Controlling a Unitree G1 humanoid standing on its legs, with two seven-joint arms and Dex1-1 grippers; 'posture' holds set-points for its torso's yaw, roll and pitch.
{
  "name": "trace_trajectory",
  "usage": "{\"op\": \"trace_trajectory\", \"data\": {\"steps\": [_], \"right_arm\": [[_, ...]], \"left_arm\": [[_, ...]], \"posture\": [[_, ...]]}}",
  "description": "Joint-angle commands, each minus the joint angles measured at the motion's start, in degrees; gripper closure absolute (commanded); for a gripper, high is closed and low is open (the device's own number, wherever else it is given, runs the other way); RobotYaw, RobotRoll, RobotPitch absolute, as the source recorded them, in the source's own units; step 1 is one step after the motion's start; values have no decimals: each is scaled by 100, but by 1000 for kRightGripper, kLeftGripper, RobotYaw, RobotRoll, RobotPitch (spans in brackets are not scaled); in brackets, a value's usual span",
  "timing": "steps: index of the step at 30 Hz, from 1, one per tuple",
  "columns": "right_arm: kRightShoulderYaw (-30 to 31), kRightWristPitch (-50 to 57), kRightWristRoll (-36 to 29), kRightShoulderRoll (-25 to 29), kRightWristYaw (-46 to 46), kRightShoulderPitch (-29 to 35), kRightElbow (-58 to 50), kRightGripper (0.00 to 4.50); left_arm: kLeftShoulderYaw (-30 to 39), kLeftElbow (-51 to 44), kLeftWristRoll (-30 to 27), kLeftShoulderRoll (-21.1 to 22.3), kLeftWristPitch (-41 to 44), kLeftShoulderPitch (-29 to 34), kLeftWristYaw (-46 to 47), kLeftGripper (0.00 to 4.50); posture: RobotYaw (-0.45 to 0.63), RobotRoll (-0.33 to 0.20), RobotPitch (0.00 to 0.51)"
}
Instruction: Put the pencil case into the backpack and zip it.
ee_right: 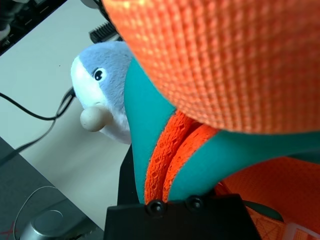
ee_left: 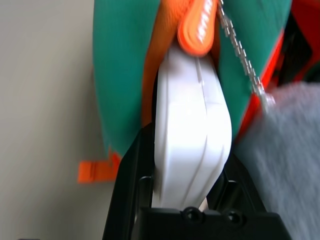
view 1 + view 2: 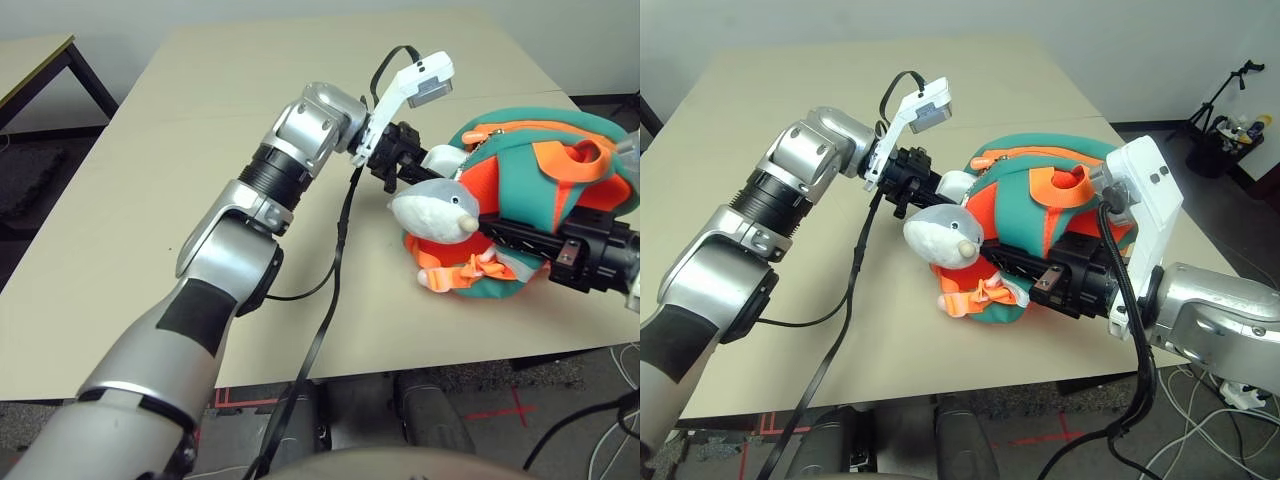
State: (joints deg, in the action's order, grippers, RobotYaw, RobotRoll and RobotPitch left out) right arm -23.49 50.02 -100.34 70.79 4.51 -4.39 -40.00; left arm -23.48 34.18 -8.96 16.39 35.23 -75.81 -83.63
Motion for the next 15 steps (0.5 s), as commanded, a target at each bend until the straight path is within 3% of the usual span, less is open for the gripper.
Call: {"op": "trace_trajectory", "data": {"steps": [1, 9, 15], "right_arm": [[114, -47, 46, -27, 124, -118, -35, 4362], [188, -13, 122, -26, 201, -248, 35, 4362], [162, 29, 145, 8, 270, -254, 76, 4362]], "left_arm": [[-227, -132, 134, 128, 46, 103, -309, 3121], [-309, -8, 316, -3, -124, 434, -121, 3121], [-60, -478, 139, 301, 290, 427, -248, 1493]], "posture": [[-223, 0, 91], [-219, 0, 92], [-211, 0, 93]]}}
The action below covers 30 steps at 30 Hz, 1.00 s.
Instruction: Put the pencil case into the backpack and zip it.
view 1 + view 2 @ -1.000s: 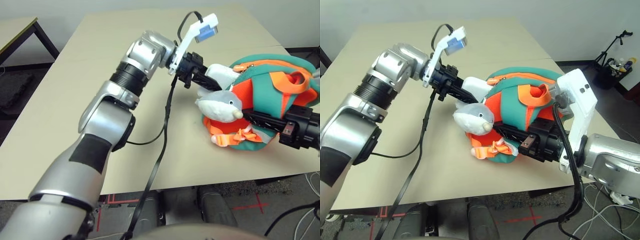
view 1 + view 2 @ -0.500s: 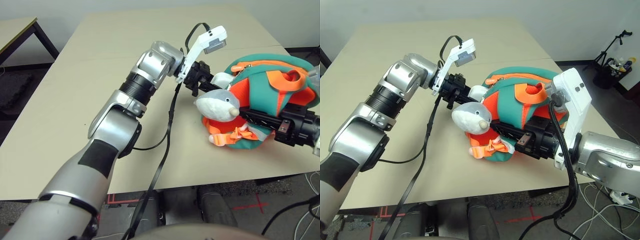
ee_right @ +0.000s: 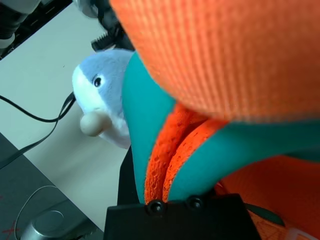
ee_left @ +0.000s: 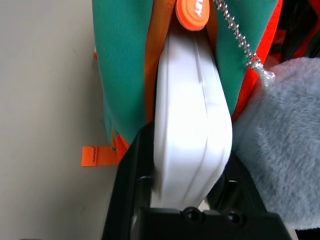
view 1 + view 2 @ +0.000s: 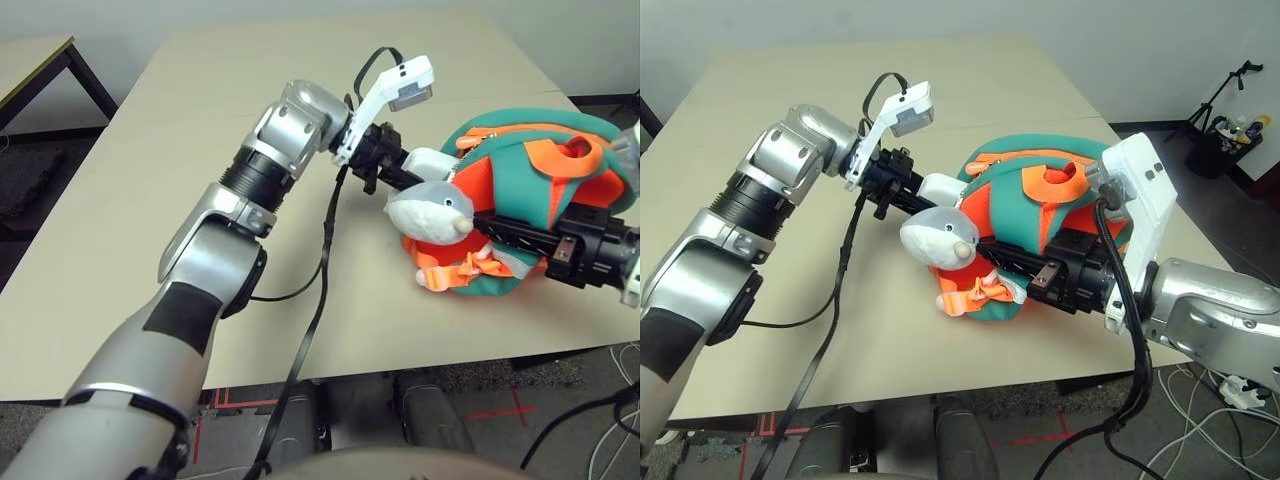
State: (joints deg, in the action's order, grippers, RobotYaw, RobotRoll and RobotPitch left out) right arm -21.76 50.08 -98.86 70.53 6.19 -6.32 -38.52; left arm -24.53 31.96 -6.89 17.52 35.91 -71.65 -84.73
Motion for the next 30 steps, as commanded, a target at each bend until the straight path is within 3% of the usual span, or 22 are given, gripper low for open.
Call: {"op": "trace_trajectory", "data": {"steps": [1, 4, 7, 10, 13, 22, 30], "right_arm": [[-6, 25, -5, 36, 106, -68, -69, 4362], [1, 35, 1, 35, 126, -72, -58, 4362], [16, 57, 50, 33, 184, -81, -22, 4362], [49, 68, 106, 25, 246, -112, 12, 4362], [103, 67, 152, 5, 283, -153, 35, 4362], [210, 71, 218, -44, 299, -248, 35, 4362], [159, 67, 180, -50, 221, -188, -36, 4362]], "left_arm": [[106, -321, -115, 265, 311, -11, -174, 1134], [338, -376, -302, 480, 589, -155, -271, 127], [433, -298, -323, 767, 608, -296, -357, 0], [537, -173, -314, 976, 553, -398, -379, 581], [617, -89, -304, 1016, 539, -476, -323, 1555], [653, 257, -295, 502, 253, -522, -184, 4500], [617, 841, -154, 102, -155, -764, -154, 4500]], "posture": [[-210, 0, 93], [-193, 0, 94], [-185, 0, 93], [-179, 0, 91], [-172, 0, 89], [-185, 0, 87], [-212, 0, 90]]}}
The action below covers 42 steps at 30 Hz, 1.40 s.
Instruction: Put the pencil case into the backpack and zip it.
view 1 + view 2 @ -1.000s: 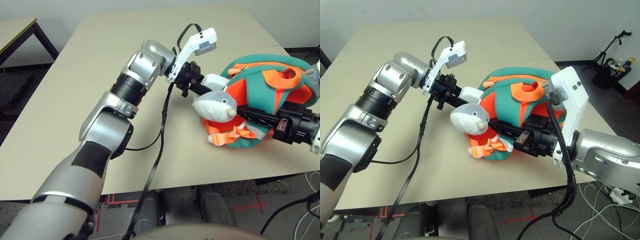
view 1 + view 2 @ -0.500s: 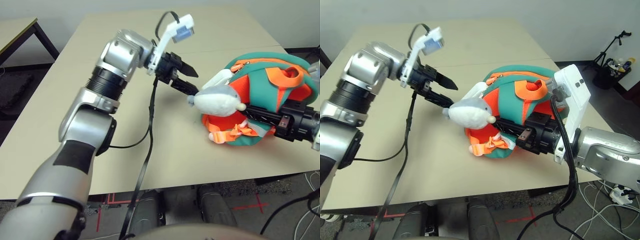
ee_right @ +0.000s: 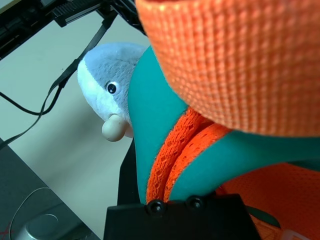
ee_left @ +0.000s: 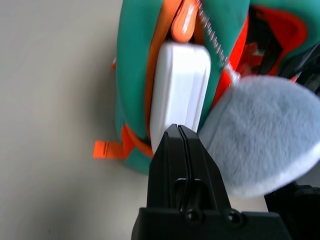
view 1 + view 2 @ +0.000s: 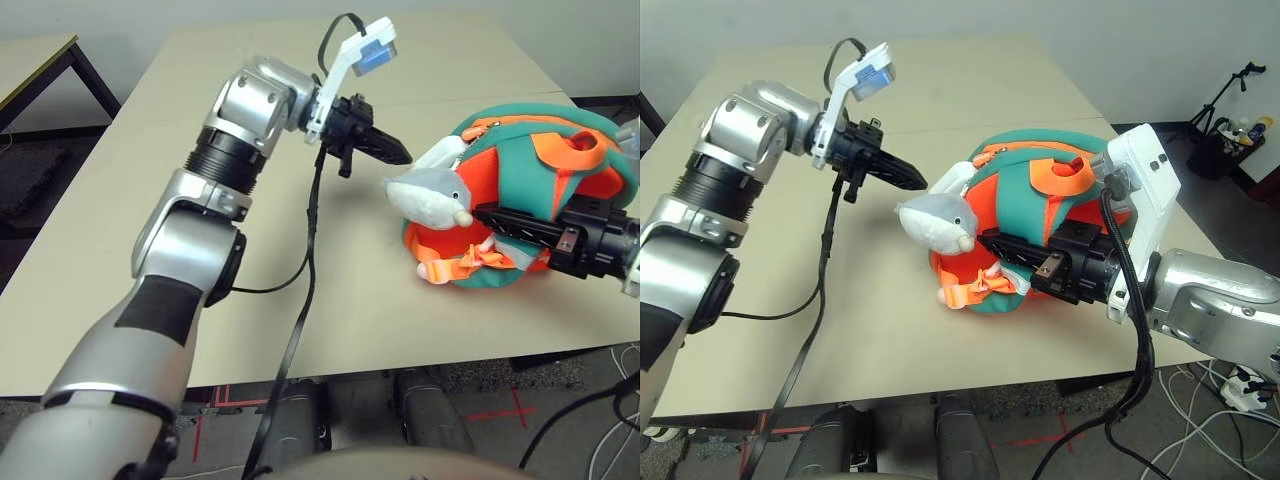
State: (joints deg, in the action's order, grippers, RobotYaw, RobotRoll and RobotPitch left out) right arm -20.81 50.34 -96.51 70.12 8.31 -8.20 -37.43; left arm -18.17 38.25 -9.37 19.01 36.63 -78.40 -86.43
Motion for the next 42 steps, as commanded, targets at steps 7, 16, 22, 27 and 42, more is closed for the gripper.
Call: {"op": "trace_trajectory", "data": {"steps": [7, 16, 22, 27, 42], "right_arm": [[75, 6, -114, -43, -85, 5, -204, 4362], [121, -4, -115, -100, -112, -13, -222, 4362], [134, 16, -95, -131, -104, -27, -219, 4362], [158, 20, -81, -152, -119, -37, -216, 4362], [344, 62, 349, -258, 247, -177, 3, 4362]], "left_arm": [[-118, 590, 273, -353, -533, -27, 141, 4500], [-26, 549, 246, -899, -381, 81, 477, 4500], [63, 801, 283, -1322, -457, 89, 849, 4500], [78, 921, 347, -1418, -592, 163, 923, 4500], [389, -679, 128, 665, -732, -16, 86, 1521]], "posture": [[-221, 0, 100], [-224, 0, 105], [-229, 0, 105], [-229, 0, 103], [-161, 0, 79]]}}
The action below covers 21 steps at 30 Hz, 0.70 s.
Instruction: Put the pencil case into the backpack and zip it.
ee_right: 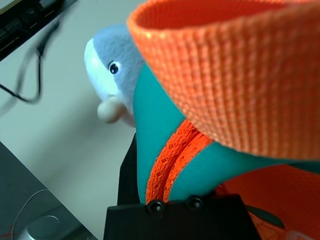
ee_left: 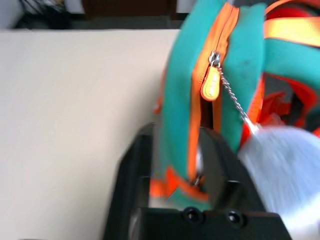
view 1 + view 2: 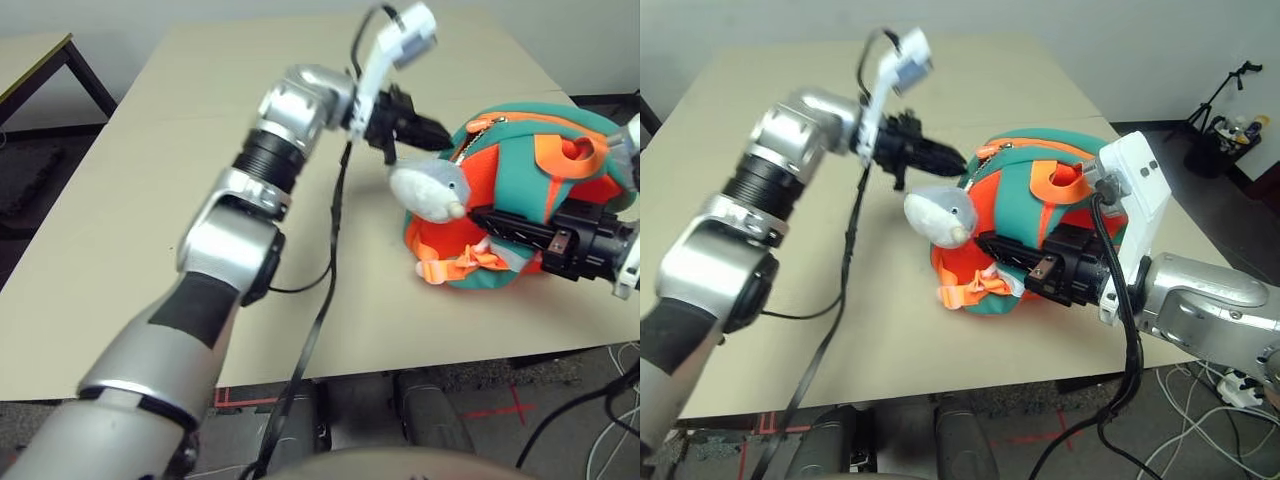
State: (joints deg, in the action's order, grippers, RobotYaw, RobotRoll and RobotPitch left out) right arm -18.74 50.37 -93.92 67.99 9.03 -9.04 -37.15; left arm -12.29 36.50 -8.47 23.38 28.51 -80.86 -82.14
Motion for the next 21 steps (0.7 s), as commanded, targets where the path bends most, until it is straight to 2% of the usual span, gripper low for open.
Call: {"op": "trace_trajectory", "data": {"steps": [1, 3, 5, 10, 21], "right_arm": [[165, 59, 135, -65, 209, -121, -7, 4362], [219, 64, 215, -111, 265, -178, 27, 4362], [263, 77, 276, -155, 309, -233, 55, 4362], [354, 134, 416, -245, 408, -375, 126, 4362], [331, 225, 439, -327, 393, -445, 109, 4362]], "left_arm": [[-266, -779, 9, 372, 107, 356, -484, 1225], [-363, -1239, -62, 568, 179, 578, -680, 469], [-430, -1606, -126, 661, 264, 762, -759, 0], [-560, -2141, -216, 566, 381, 1061, -703, 0], [-879, -1742, -96, 24, -120, 1146, -478, 0]], "posture": [[-158, 0, 77], [-149, 0, 73], [-145, 0, 72], [-141, 0, 67], [-171, 0, 67]]}}
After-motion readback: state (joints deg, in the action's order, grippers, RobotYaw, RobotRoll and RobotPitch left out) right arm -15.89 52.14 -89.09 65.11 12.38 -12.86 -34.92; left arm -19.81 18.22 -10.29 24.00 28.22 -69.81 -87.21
